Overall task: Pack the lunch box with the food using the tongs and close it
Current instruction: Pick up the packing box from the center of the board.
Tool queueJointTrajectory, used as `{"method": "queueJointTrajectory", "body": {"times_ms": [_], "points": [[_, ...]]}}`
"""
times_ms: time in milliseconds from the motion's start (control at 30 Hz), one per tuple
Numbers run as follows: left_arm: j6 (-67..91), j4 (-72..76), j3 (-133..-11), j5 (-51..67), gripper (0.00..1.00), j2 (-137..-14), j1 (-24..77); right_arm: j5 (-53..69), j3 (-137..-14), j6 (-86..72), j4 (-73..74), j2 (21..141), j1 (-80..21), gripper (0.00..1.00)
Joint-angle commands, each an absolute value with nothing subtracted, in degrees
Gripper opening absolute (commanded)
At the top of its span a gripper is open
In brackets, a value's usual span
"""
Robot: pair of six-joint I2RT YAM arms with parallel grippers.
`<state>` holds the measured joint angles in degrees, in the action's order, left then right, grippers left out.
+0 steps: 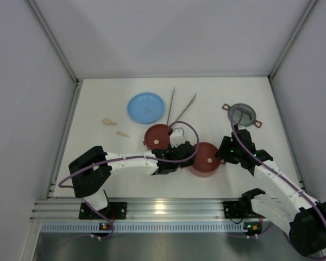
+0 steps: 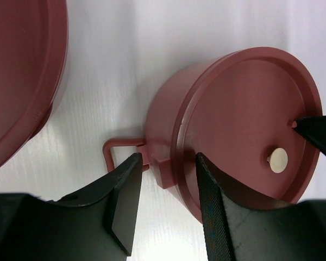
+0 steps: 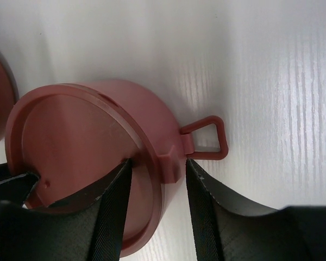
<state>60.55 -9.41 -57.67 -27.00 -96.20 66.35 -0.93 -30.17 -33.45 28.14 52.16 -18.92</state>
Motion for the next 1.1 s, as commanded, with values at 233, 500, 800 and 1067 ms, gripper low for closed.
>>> {"method": "queueJointTrajectory", "body": {"times_ms": [233,500,800,1067], "points": [[62.22,-4.31,-53.71,-23.29,0.49,-98.17,65.13,3.25,-26.81,-34.36,19.25,53.35,-16.52,0.42],[64.51,-0.88,-49.75,-20.31,0.49,-97.47,64.51,5.89,-23.65,-36.39,16.17,53.09,-16.0,0.39],[65.57,1.49,-47.11,-17.58,0.48,-96.95,63.81,7.38,-20.83,-37.26,13.62,51.95,-15.73,0.34],[66.27,2.2,-45.88,-16.96,0.4,-96.24,63.19,8.09,-19.25,-37.09,12.75,50.1,-15.56,0.26]]}}
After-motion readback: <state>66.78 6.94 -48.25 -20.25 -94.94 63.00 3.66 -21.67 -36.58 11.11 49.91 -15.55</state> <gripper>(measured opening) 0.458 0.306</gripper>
